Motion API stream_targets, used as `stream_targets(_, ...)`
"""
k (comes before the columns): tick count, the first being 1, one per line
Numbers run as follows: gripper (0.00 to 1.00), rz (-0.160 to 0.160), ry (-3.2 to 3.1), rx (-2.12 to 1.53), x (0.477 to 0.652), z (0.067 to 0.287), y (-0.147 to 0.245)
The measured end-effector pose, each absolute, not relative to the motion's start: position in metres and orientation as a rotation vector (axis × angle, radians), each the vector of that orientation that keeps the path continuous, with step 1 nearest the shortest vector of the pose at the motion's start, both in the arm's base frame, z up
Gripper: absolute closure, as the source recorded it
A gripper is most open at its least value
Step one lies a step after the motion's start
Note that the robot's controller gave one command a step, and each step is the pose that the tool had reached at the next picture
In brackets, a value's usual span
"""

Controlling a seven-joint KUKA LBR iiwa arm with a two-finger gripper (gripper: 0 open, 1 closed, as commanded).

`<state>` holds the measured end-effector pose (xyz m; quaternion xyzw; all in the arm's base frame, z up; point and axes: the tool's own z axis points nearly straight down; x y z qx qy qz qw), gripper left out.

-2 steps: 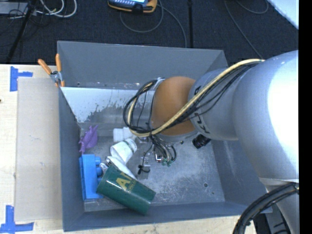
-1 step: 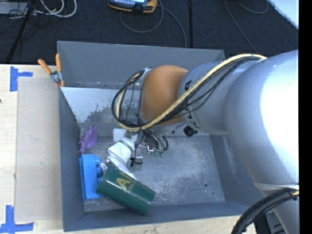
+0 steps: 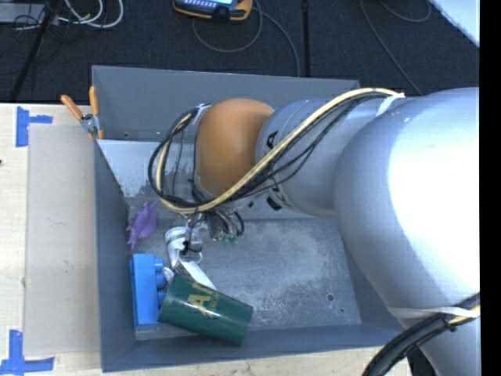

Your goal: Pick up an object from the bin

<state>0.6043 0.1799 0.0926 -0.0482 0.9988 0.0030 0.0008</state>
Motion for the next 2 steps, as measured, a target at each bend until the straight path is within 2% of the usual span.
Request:
stream_targets(1, 1.00, 0.009, 3.136, -0.152, 0.604, 0.093, 0.180)
stream_targets(2, 1.00, 0.010, 3.134, -0.162, 0.607, 0.211, 0.180)
